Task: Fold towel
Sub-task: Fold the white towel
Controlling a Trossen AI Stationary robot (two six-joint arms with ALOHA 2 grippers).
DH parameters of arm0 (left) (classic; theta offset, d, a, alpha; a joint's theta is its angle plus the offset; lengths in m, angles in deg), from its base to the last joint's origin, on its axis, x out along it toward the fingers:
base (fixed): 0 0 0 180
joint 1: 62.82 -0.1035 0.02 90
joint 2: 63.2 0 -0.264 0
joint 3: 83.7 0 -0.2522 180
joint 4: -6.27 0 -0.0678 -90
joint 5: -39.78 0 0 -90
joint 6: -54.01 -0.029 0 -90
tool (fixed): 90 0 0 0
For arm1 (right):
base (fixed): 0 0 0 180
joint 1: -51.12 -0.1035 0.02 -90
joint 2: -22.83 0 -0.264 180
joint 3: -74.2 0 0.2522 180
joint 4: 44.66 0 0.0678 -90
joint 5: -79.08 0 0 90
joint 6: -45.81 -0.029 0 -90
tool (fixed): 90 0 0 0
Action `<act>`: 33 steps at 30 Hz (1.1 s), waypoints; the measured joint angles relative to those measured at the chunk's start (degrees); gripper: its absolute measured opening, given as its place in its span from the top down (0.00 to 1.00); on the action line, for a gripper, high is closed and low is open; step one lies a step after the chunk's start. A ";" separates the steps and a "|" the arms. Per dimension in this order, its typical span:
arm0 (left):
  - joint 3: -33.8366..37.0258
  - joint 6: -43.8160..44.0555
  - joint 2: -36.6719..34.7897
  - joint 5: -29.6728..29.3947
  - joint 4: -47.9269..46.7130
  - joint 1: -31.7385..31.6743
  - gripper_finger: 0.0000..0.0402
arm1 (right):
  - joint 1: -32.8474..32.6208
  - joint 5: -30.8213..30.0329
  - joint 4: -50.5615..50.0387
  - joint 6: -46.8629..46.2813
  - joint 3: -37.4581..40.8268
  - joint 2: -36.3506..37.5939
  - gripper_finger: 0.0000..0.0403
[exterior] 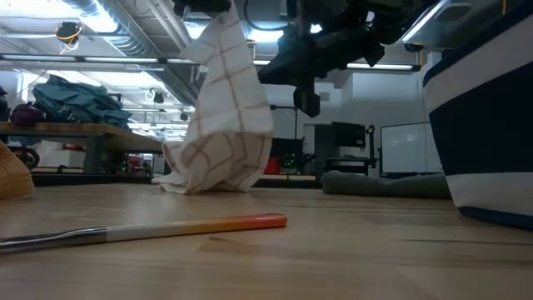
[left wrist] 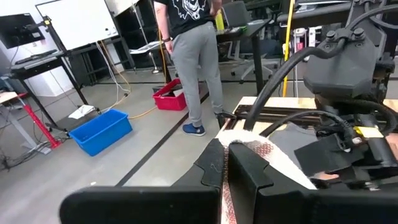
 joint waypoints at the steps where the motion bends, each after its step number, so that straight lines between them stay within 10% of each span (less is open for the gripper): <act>1: 0.00 0.00 0.00 0.00 -0.33 0.00 1.00 | 0.00 -0.04 0.00 -0.06 0.00 0.00 0.90; 18: 0.00 0.00 0.00 0.28 -3.18 0.11 1.00 | -6.46 -28.71 -7.37 6.57 0.00 -0.12 0.49; 33: 0.00 3.23 -0.13 3.45 -2.70 1.52 0.99 | -6.60 -22.27 4.04 1.02 0.00 -14.74 0.51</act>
